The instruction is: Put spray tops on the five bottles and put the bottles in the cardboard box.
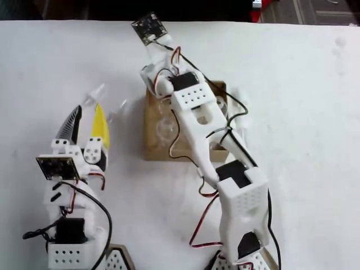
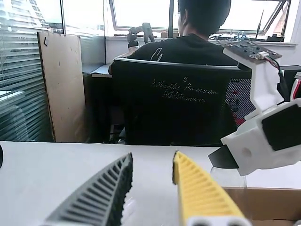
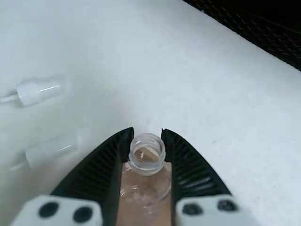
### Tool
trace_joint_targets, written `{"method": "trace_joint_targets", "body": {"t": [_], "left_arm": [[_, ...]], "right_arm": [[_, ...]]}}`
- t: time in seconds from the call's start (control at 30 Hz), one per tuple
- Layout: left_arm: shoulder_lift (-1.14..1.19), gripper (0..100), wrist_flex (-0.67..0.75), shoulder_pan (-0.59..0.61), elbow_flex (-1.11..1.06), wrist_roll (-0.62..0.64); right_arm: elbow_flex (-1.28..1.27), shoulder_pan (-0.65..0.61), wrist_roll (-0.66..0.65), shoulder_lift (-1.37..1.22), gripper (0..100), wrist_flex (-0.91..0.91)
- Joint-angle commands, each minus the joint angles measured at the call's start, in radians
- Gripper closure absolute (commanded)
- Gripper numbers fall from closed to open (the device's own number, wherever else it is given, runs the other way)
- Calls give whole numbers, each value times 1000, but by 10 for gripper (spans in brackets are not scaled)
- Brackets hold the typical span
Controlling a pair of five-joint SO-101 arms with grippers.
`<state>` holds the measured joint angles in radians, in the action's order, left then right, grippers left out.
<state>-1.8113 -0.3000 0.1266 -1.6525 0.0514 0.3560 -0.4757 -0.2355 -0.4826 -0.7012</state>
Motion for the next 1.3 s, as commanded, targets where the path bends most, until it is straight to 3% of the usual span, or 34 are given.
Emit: {"method": "trace_joint_targets", "body": {"t": [0.0, 0.17, 1.03, 1.27], "left_arm": [[-12, 867, 25, -16, 8, 5], [-12, 867, 25, -16, 8, 5], [-12, 867, 25, -16, 6, 5], [-12, 867, 25, -16, 6, 5]], "right_arm": [[2, -4, 11, 38, 971, -48], [0, -7, 11, 42, 897, -81], [3, 53, 11, 278, 894, -180], [2, 76, 3, 400, 896, -351]]}}
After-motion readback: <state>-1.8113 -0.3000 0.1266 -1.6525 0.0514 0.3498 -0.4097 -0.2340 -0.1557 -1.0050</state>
